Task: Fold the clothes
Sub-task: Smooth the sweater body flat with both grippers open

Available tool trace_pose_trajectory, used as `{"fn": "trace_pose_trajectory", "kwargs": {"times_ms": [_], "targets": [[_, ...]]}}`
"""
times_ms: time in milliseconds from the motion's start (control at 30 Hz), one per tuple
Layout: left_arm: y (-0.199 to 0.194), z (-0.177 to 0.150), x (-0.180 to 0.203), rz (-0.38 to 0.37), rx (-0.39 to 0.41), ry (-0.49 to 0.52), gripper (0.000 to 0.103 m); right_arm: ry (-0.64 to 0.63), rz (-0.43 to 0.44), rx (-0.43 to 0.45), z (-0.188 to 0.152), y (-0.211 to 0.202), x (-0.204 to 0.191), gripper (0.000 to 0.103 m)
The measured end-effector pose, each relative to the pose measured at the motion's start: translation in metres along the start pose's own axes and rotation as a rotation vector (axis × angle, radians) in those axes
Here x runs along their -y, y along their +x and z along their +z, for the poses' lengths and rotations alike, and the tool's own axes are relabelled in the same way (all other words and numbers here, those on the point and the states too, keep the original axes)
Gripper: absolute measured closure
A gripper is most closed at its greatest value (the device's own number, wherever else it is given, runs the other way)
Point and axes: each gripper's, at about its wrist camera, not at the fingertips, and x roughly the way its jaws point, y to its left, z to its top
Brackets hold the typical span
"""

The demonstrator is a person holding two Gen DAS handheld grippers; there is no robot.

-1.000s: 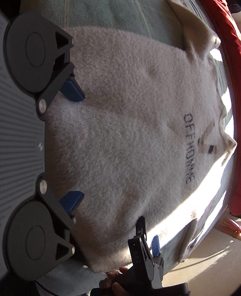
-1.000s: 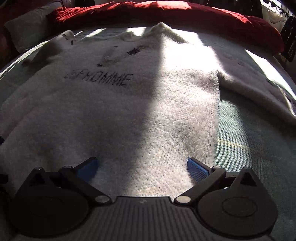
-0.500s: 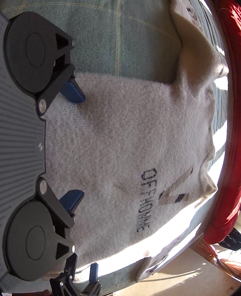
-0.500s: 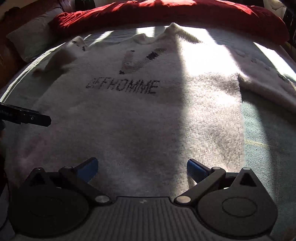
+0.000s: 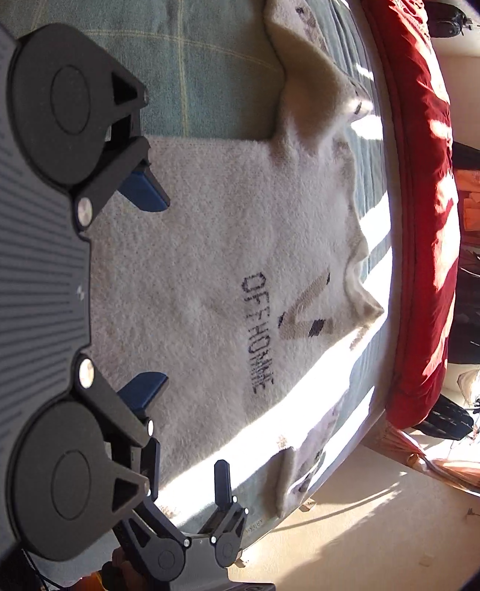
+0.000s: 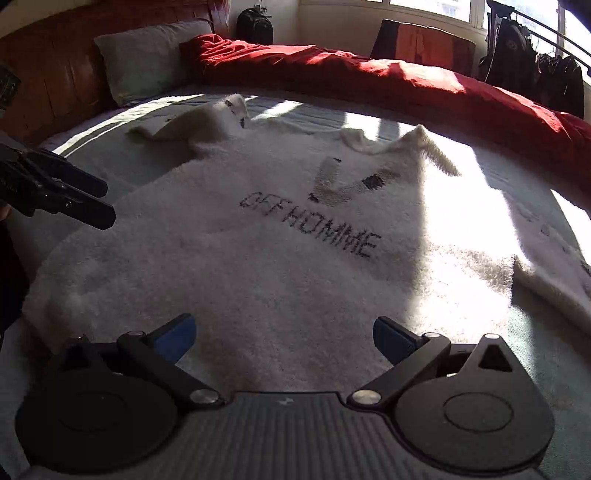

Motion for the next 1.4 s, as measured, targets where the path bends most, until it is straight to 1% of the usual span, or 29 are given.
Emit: {"fn": "trace_pose_trajectory", "kwargs": {"times_ms": [33, 67, 133, 167, 200, 267, 400, 500, 533, 600, 700, 767, 867, 967, 1033, 1100, 1167, 1233, 1300, 1400], "targets": [[0.013, -0.001, 0.006, -0.003, -0.03, 0.008, 0.01, -0.017, 0.016, -0.004, 0.006, 0.006, -0.005, 0.0], [0.026, -0.001, 0.013, -0.006, -0.059, 0.016, 0.01, -0.021, 0.029, -0.051, 0.007, 0.018, -0.009, 0.0], [0.045, -0.013, 0.02, 0.004, -0.127, 0.02, 0.01, -0.012, 0.028, -0.125, -0.001, 0.029, -0.011, 0.0], [0.047, -0.021, 0.024, 0.026, -0.138, 0.047, 0.01, -0.009, 0.02, -0.145, -0.008, 0.03, -0.01, 0.0], [0.047, -0.03, 0.029, 0.053, -0.14, 0.083, 0.01, -0.007, 0.013, -0.145, -0.018, 0.026, -0.009, 0.0], [0.04, -0.044, 0.038, 0.078, -0.151, 0.132, 0.007, 0.013, 0.01, -0.147, -0.034, 0.012, -0.003, 0.0], [0.025, -0.063, 0.044, 0.086, -0.176, 0.134, 0.006, 0.087, -0.008, -0.165, -0.055, -0.009, 0.011, 0.0], [0.017, -0.065, 0.048, 0.102, -0.187, 0.141, 0.006, 0.137, -0.024, -0.172, -0.057, -0.014, 0.015, 0.0], [0.013, -0.062, 0.048, 0.1, -0.176, 0.133, 0.006, 0.141, -0.034, -0.178, -0.055, -0.015, 0.014, 0.0], [0.004, -0.056, 0.048, 0.089, -0.14, 0.111, 0.006, 0.146, -0.052, -0.178, -0.053, -0.018, 0.012, 0.0], [-0.006, -0.037, 0.044, 0.083, -0.068, 0.06, 0.006, 0.176, -0.073, -0.139, -0.049, -0.026, 0.018, 0.0], [-0.007, -0.02, 0.038, 0.062, -0.024, 0.028, 0.006, 0.217, -0.083, -0.106, -0.043, -0.03, 0.029, 0.0], [0.013, 0.01, 0.027, 0.037, 0.003, 0.004, 0.006, 0.309, -0.084, -0.06, -0.028, -0.029, 0.054, 0.0], [0.037, 0.04, 0.016, 0.012, 0.027, -0.017, 0.006, 0.384, -0.06, 0.005, -0.002, -0.02, 0.081, 0.0], [0.052, 0.061, 0.008, -0.004, 0.042, -0.032, 0.006, 0.39, -0.06, 0.041, 0.017, -0.007, 0.095, 0.0], [0.067, 0.081, 0.0, -0.021, 0.058, -0.046, 0.006, 0.396, -0.054, 0.045, 0.034, 0.012, 0.109, 0.0], [0.091, 0.097, -0.012, -0.021, 0.029, -0.081, 0.006, 0.409, -0.048, 0.023, 0.049, 0.034, 0.123, 0.0], [0.107, 0.101, -0.027, 0.0, -0.04, -0.135, 0.006, 0.427, -0.053, -0.065, 0.056, 0.057, 0.134, 0.0], [0.124, 0.105, -0.044, 0.024, -0.114, -0.194, 0.006, 0.451, -0.067, -0.148, 0.055, 0.071, 0.142, 0.0], [0.121, 0.102, -0.061, 0.009, -0.179, -0.246, 0.006, 0.478, -0.067, -0.212, 0.051, 0.073, 0.147, 0.0]]}}
